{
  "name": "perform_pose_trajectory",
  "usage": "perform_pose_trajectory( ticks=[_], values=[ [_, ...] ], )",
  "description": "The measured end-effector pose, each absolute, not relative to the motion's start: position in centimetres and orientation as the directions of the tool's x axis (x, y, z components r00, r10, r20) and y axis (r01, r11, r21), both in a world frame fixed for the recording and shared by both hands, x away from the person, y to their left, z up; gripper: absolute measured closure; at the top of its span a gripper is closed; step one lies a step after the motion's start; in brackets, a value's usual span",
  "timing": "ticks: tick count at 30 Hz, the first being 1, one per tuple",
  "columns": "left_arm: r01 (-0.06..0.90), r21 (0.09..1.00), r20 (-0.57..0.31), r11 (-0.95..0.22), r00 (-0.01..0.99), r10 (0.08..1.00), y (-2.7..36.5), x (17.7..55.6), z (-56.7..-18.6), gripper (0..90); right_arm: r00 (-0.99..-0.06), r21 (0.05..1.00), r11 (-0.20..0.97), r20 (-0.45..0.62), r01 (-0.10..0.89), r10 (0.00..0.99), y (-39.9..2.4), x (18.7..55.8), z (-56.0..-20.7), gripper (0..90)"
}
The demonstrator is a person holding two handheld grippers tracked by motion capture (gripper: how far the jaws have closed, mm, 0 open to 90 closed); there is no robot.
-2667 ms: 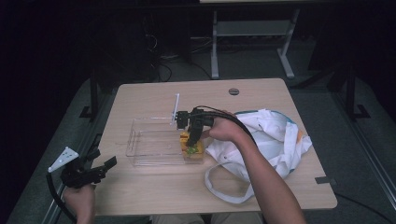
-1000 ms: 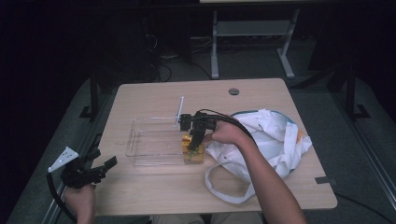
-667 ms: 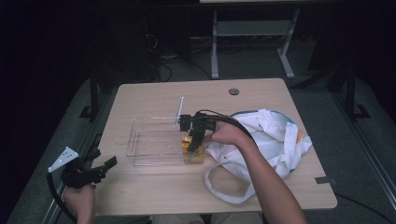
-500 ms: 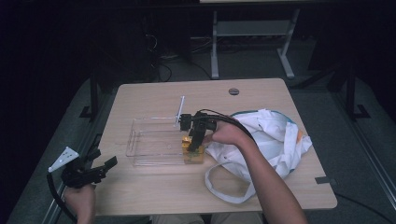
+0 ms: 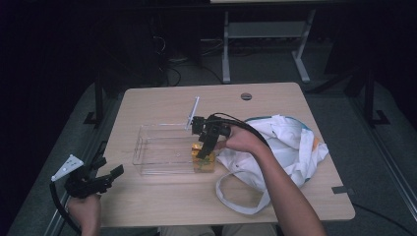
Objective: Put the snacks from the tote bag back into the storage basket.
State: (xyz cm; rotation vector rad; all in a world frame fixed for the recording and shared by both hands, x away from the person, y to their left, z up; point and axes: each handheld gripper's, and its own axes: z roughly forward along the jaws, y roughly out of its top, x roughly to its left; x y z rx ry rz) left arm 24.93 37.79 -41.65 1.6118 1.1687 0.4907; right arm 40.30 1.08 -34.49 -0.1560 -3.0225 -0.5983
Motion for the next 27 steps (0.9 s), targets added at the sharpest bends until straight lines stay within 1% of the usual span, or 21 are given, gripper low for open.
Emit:
perform_pose_trajectory(
  ticks=[19,27],
  values=[
    [0.449,0.894,-0.233,0.011,0.442,0.866,37.7,25.0,-41.7,12.5,-0.989,0.418,0.897,0.083,0.147,0.123,-0.3,40.4,-33.3,29.0],
    [0.450,0.893,-0.235,0.013,0.442,0.866,37.7,25.0,-41.7,12.5,-0.989,0.438,0.886,0.067,0.150,0.135,-1.2,40.4,-32.7,28.8]
  ],
)
